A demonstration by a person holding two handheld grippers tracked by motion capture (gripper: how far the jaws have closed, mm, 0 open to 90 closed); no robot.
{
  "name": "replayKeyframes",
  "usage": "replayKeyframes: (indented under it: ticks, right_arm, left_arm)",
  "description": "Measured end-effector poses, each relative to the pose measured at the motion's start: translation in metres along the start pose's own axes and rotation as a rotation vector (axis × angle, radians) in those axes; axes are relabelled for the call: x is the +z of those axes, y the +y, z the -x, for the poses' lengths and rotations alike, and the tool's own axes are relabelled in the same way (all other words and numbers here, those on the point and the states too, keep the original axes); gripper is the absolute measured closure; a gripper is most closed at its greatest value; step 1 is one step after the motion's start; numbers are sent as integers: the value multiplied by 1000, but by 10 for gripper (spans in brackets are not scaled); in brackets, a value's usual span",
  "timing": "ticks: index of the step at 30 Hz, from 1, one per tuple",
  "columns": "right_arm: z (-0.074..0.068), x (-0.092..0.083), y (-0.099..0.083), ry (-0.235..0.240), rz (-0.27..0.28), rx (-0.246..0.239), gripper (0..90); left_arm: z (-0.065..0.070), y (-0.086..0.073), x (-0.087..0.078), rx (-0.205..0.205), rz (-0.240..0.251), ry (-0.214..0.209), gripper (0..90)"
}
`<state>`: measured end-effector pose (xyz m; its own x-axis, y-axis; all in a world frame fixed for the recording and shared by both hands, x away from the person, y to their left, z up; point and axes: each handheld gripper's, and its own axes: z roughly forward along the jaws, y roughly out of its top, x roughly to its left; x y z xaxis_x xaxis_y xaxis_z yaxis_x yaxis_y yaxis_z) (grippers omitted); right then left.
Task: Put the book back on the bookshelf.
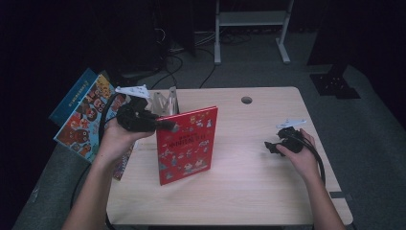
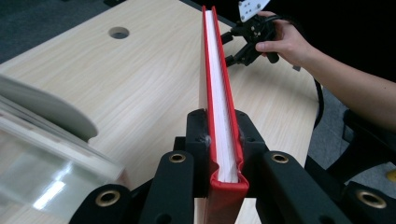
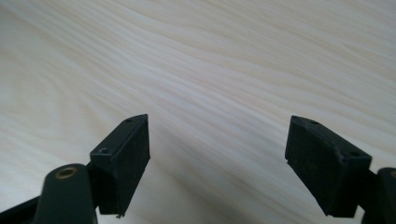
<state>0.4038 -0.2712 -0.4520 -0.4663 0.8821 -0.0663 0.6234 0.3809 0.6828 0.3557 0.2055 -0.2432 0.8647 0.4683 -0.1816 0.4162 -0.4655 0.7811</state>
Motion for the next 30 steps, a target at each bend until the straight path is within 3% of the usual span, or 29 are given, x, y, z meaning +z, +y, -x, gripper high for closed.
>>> replayKeyframes:
  ticks: [2,3,10,16,18,21,30]
  right_arm:
    - [2,2,-2,-17,-6,11,201]
    - [7,4,-5,-52,-20,22,188]
    - [16,14,-13,-96,-52,63,170]
    - [19,17,-15,-90,-43,78,129]
    - [24,20,-21,-42,-7,168,94]
    - [25,24,-27,-49,47,165,49]
    - [25,25,-26,-53,41,168,26]
  left_arm:
    - [-1,-2,-3,-3,1,1,797]
    - [-3,-6,-10,-15,13,5,797]
    - [-6,-17,-31,-34,43,24,797]
    - [-11,-30,-52,-54,68,41,797]
    - [-13,-37,-62,-64,82,51,797]
    - [-14,-44,-72,-75,93,64,797]
    - [-19,-61,-100,-102,126,99,797]
